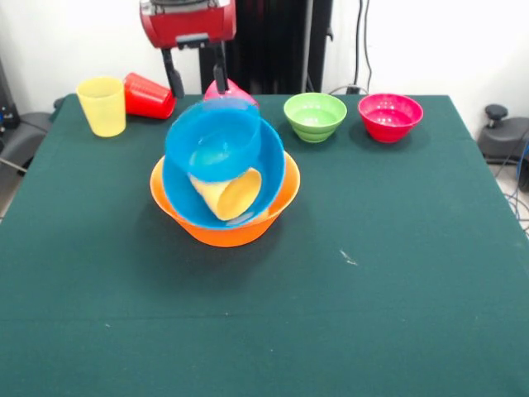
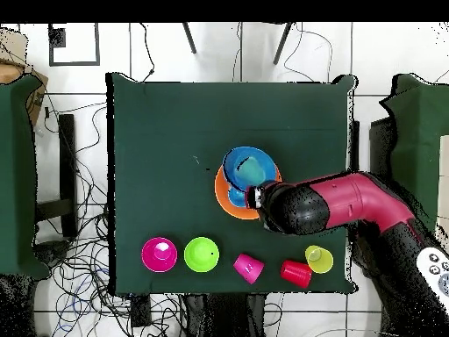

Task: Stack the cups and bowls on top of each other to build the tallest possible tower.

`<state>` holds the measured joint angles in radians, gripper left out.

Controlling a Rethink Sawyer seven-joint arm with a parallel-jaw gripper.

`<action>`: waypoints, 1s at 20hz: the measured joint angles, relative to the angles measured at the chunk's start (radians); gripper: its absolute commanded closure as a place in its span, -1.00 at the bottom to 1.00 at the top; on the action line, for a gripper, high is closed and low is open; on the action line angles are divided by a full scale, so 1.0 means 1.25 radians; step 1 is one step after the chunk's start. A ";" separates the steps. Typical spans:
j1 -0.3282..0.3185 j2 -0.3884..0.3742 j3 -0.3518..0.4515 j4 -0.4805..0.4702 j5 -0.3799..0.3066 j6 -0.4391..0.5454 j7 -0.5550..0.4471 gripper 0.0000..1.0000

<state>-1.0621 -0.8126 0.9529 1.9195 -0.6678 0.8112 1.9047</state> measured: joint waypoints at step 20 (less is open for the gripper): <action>-0.005 -0.117 0.007 0.066 0.030 0.000 0.000 -1.00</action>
<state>-1.0685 -0.9590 0.9620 2.0026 -0.6304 0.8112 1.9047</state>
